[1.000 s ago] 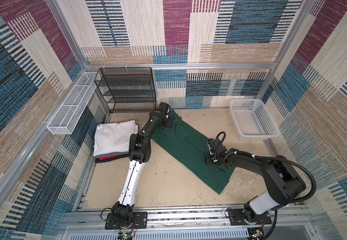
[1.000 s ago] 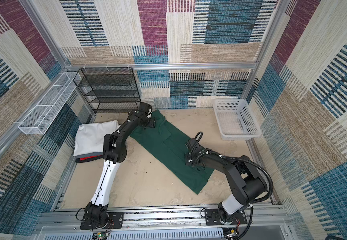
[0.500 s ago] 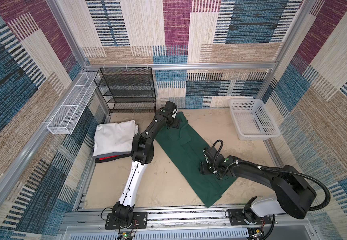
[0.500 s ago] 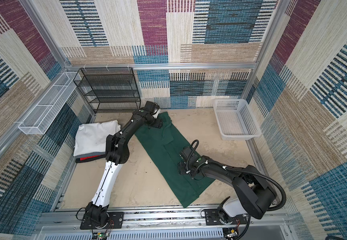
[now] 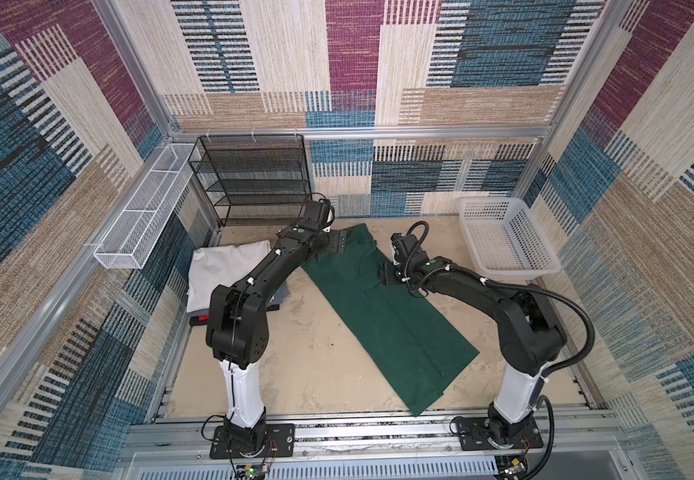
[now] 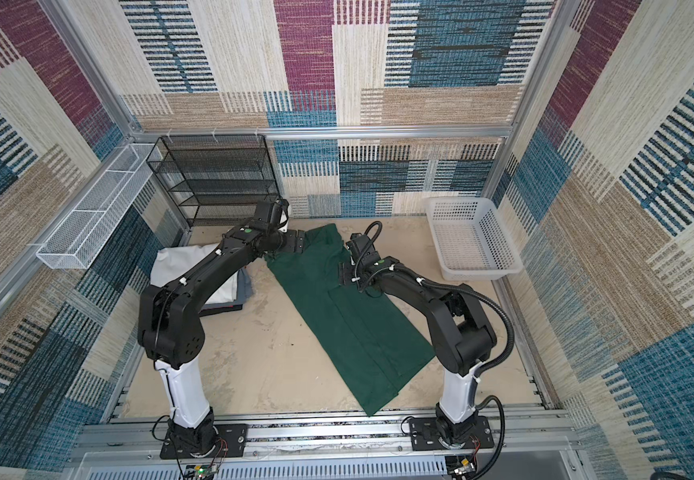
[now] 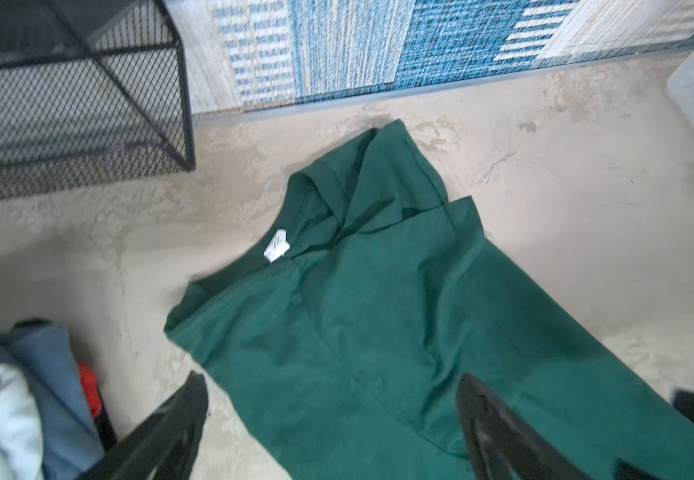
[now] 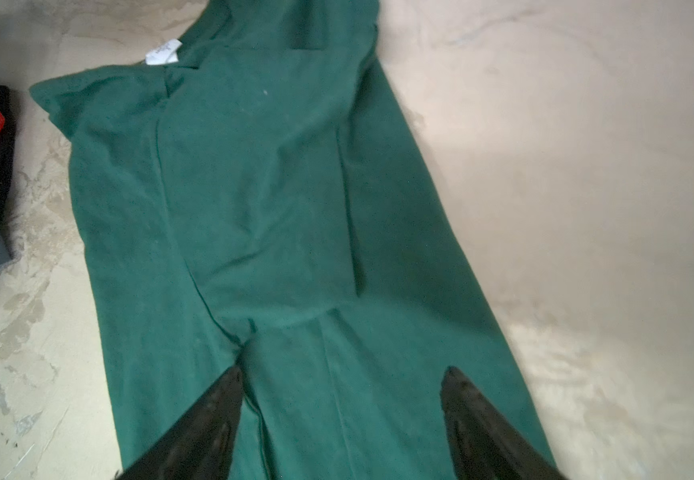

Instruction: Fold and stack the t-shirts

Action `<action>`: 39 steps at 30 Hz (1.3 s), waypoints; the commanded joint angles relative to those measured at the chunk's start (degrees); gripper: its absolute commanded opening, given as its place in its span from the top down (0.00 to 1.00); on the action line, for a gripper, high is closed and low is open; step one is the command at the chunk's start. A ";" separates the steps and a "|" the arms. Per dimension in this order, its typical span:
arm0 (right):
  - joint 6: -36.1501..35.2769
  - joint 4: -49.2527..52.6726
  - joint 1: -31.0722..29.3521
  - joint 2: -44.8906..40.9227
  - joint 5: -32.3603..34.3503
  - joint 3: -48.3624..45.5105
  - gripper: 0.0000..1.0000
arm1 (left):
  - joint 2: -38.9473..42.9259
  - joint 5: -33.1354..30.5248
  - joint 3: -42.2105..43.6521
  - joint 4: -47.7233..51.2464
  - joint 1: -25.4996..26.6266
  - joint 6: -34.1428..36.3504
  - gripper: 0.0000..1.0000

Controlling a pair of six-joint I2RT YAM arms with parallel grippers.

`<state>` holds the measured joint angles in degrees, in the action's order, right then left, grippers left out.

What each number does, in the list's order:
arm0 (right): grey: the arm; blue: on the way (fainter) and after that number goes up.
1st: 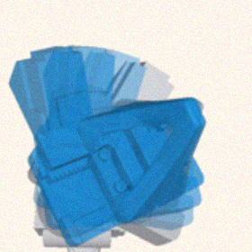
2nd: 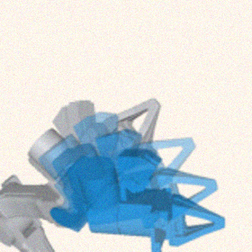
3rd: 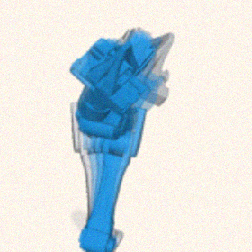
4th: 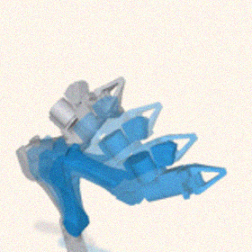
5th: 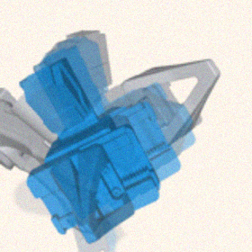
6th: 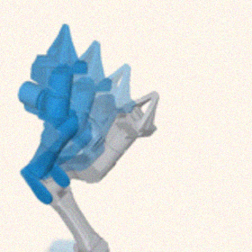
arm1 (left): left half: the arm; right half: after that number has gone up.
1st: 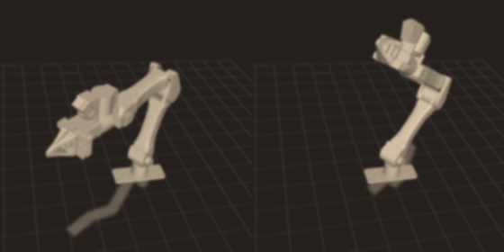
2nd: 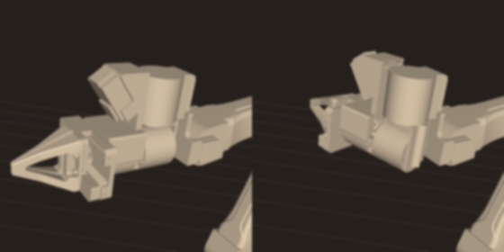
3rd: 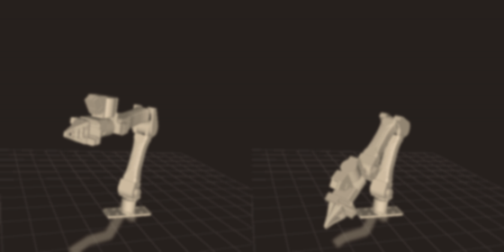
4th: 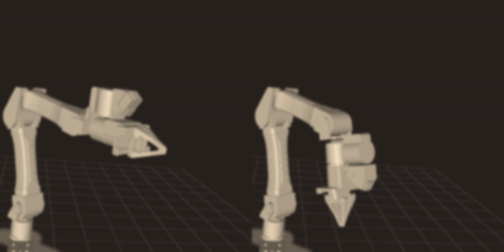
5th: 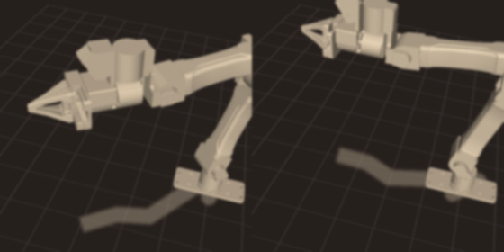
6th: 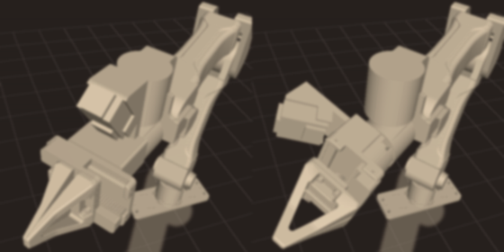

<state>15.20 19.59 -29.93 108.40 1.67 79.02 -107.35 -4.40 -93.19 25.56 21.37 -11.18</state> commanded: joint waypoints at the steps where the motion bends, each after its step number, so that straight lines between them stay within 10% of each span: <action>1: -7.94 -0.14 0.08 5.56 0.25 5.47 0.30 | 7.67 -0.06 11.63 -7.55 0.70 -7.67 0.08; 8: -12.98 1.68 0.31 17.46 -2.06 16.33 0.31 | 18.47 1.43 33.52 -15.74 9.31 -10.77 0.08; 39: 2.54 3.41 9.42 24.50 2.65 18.67 0.48 | 0.55 0.13 24.92 -11.23 15.35 -12.30 0.15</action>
<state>12.53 15.42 -21.32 133.53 1.32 99.90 -106.59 -4.12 -67.09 12.93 36.75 -24.82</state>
